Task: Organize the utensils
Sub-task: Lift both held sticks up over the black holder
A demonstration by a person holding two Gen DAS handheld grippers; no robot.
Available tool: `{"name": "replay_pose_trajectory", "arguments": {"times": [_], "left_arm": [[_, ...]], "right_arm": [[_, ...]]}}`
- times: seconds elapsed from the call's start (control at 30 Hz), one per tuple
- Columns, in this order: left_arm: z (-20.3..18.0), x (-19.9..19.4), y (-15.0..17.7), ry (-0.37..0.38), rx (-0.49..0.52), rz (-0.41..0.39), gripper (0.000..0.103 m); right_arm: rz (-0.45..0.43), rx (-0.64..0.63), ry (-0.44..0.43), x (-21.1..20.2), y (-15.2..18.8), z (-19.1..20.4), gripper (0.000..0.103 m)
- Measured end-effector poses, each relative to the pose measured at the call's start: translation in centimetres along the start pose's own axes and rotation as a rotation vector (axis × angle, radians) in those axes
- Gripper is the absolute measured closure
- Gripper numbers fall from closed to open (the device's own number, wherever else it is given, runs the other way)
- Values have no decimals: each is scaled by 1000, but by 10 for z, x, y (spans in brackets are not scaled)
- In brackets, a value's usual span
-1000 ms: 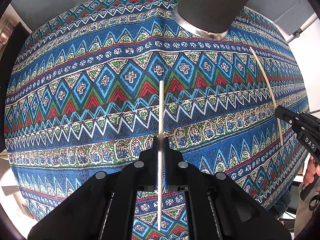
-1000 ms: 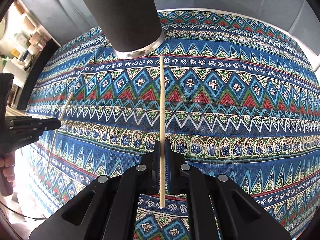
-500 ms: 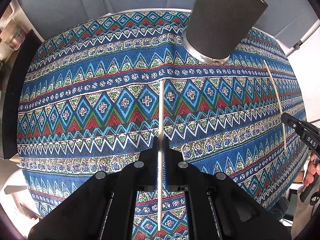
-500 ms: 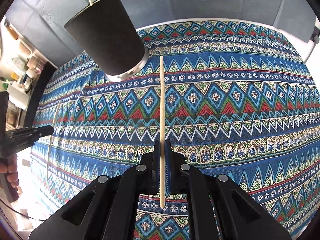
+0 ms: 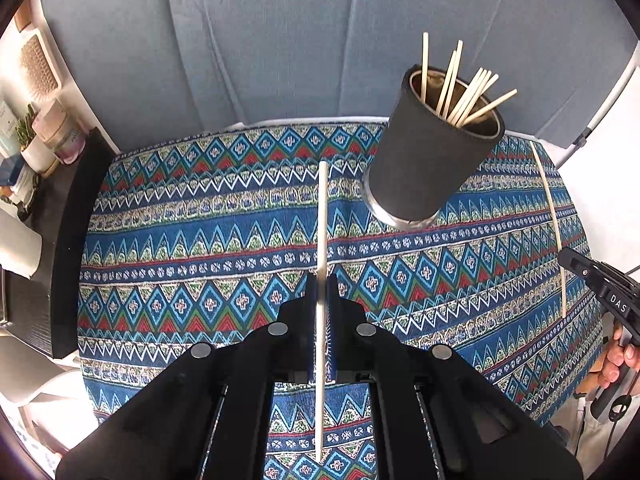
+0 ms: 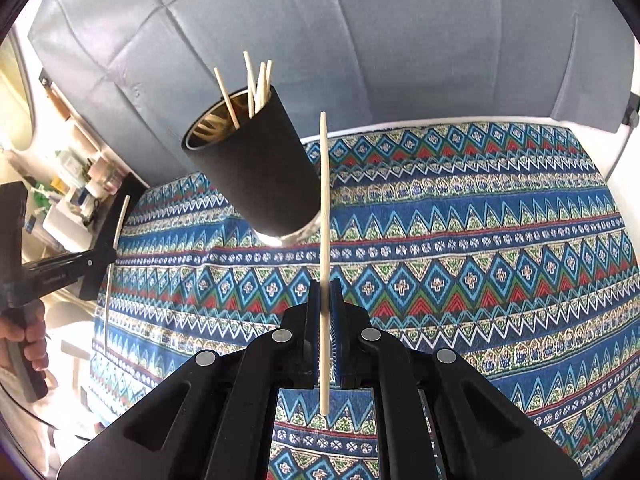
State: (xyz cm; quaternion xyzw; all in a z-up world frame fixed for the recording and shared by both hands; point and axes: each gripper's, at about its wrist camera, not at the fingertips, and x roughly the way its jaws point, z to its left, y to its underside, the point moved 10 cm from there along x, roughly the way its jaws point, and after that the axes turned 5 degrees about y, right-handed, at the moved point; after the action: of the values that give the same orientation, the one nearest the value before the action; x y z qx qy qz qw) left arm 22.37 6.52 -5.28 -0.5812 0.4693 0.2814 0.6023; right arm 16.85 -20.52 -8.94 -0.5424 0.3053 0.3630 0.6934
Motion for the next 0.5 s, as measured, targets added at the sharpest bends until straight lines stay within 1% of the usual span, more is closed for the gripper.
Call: {"name": "replay_pose_trajectory", "arguments": {"times": [0.07,0.13,0.23,0.3,0.33,0.43,0.5], "left_arm": [[0,-10,-14,-10,11,-31,98],[-5,-17,-26,-44,30,-67,98],[-11,-26,-42,-54,49,-97,98],[-14,-32,-52,-75,60,-117,98],[-13,-37,-59,-80,57,-127,98],[-25,-32,-69,-71,48,-157,98],[-30,-37,-79,-67,48,-182,98]], "right_arm": [[-24,-11,-6,-6,-11,5,98],[-44,-18,-17,-11,-21,9,98],[-74,-28,-26,-16,-39,13,98],[-93,-30,-31,-19,-50,16,98],[-102,-31,-37,-21,-56,17,98],[-127,-36,-52,-24,-73,21,98],[-138,-43,-67,-25,-84,25,98]]}}
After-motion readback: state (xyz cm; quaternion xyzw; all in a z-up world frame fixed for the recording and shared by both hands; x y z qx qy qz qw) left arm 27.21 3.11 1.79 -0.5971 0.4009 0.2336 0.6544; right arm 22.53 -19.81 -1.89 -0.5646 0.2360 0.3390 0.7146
